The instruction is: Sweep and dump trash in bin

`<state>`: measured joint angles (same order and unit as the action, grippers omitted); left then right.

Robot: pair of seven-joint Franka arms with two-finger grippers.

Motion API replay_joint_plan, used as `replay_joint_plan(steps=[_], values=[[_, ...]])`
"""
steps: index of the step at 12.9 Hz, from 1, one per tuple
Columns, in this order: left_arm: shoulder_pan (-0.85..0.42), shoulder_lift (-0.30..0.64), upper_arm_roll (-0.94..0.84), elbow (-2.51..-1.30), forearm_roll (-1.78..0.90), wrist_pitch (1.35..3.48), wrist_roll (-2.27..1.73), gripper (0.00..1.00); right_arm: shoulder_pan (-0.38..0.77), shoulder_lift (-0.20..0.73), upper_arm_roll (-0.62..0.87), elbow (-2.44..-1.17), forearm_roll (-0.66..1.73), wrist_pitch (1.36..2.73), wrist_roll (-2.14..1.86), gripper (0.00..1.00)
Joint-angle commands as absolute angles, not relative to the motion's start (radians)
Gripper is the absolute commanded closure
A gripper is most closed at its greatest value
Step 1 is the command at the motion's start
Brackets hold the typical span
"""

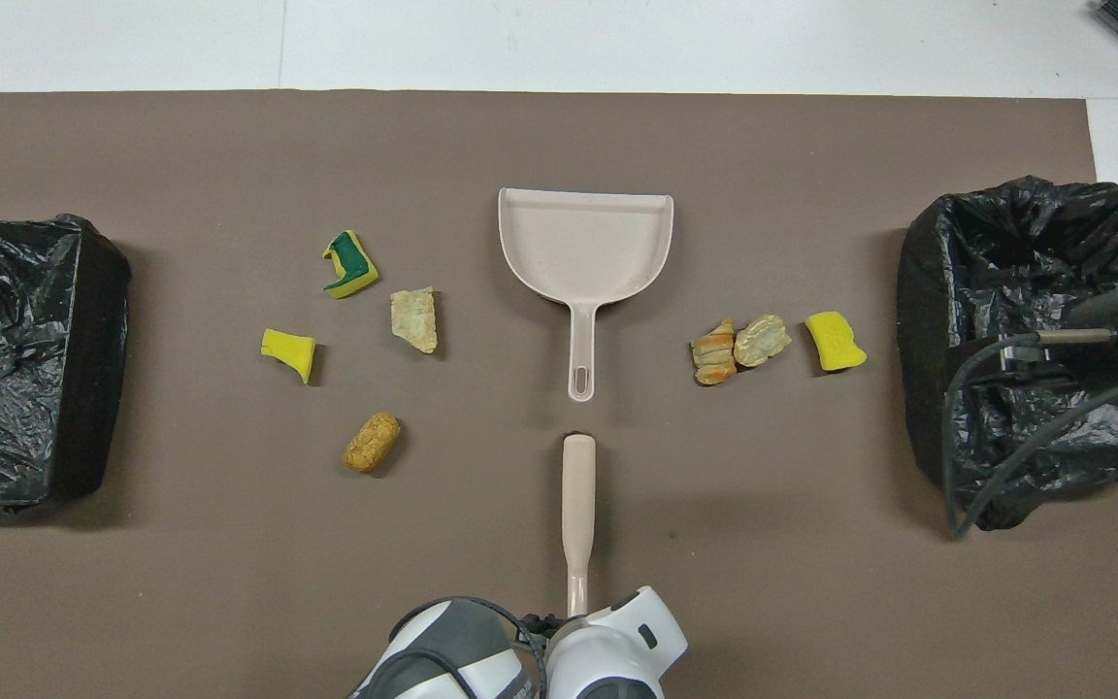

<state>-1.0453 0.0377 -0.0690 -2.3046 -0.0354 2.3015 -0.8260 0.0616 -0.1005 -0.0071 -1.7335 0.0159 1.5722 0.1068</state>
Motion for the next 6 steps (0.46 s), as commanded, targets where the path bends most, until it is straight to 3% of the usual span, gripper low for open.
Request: replay_joint_plan(steps=[1,4,6], values=[[-1.063,0.026,-0.045,-2.295,-0.044,2.3,-0.845,0.41,0.054,-0.114,-0.005,-1.756,0.028,1.591,0.087,0.0],[-1.051,0.008,-0.034,-2.28,-0.034,2.232,-0.85,0.44,0.055,-0.114,-0.005,-1.755,0.028,1.592,0.091,0.0],[-1.046,0.009,-0.032,-2.267,0.01,2.217,-0.85,0.83,0.055,-0.114,-0.005,-1.755,0.028,1.592,0.087,0.0]])
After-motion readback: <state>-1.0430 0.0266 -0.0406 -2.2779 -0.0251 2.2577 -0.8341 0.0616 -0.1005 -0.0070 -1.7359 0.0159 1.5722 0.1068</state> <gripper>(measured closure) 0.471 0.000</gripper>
